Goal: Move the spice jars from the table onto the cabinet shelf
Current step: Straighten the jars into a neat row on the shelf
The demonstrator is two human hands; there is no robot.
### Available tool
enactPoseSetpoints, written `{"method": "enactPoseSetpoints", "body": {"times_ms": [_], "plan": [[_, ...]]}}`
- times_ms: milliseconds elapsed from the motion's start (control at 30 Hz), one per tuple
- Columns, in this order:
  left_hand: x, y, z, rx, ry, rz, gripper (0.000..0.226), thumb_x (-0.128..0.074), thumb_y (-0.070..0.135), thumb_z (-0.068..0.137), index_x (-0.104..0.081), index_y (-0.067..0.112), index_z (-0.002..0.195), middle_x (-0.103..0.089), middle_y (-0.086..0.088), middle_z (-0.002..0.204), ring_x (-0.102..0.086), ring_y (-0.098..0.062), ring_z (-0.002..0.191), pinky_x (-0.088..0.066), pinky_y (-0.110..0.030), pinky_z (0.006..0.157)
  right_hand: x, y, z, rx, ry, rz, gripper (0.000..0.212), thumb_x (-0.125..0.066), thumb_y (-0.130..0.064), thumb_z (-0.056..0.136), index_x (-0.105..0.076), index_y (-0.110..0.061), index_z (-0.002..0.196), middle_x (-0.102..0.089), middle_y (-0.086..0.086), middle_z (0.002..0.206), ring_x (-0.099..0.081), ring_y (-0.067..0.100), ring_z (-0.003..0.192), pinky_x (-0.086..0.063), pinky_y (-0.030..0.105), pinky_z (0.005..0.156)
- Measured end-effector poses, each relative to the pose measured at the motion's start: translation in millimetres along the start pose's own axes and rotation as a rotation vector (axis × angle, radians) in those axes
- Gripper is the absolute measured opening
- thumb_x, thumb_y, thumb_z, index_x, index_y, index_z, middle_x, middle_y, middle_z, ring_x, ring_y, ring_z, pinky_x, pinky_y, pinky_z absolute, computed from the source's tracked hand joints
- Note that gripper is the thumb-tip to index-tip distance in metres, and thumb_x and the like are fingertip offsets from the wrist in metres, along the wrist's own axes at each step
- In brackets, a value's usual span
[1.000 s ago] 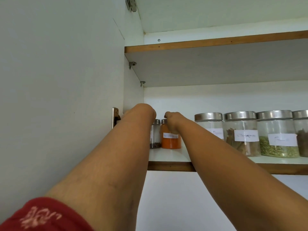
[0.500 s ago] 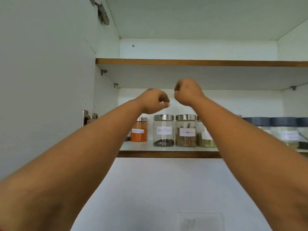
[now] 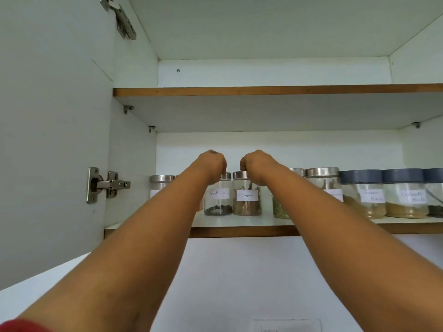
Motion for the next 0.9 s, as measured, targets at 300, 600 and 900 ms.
{"method": "enactPoseSetpoints", "body": {"times_ms": [300,600,900], "plan": [[-48.1,-38.6,27.3,0.034,-0.044,-0.069,0.05,-0.045,-0.007,0.091,-0.053,0.014,0.136,-0.052,-0.007,0.139,-0.045,-0.024,0.129,-0.037,-0.034,0.109,-51.0,-0.4,54.5,-0.024,-0.108,0.006,0.035,-0.051,-0.001,0.092,-0.061,-0.008,0.125,-0.06,0.007,0.129,-0.057,0.023,0.116,-0.048,0.03,0.097],[-69.9,-54.3,31.6,-0.01,0.067,-0.182,0.054,-0.045,-0.009,0.086,-0.055,0.015,0.133,-0.053,-0.006,0.133,-0.048,-0.026,0.123,-0.04,-0.034,0.104,-59.9,6.3,63.9,-0.033,-0.026,0.082,0.042,-0.049,0.001,0.093,-0.061,-0.013,0.13,-0.059,0.004,0.134,-0.055,0.024,0.121,-0.047,0.028,0.098],[-76.0,-63.4,14.3,0.016,0.132,-0.327,0.059,-0.034,0.034,0.103,-0.006,0.026,0.154,-0.011,-0.006,0.16,-0.02,-0.033,0.145,-0.013,-0.046,0.12,-45.1,-3.9,38.9,-0.037,0.219,0.36,0.09,-0.049,0.021,0.082,-0.01,-0.012,0.156,-0.01,0.01,0.163,-0.025,0.028,0.146,-0.028,0.036,0.115]]}}
Point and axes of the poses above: each hand's wrist, its own z-axis towards the middle knuckle, its own x-axis out of the back of the hand, y = z × x, the point moved 4 cm from there along z, towards the middle knuckle
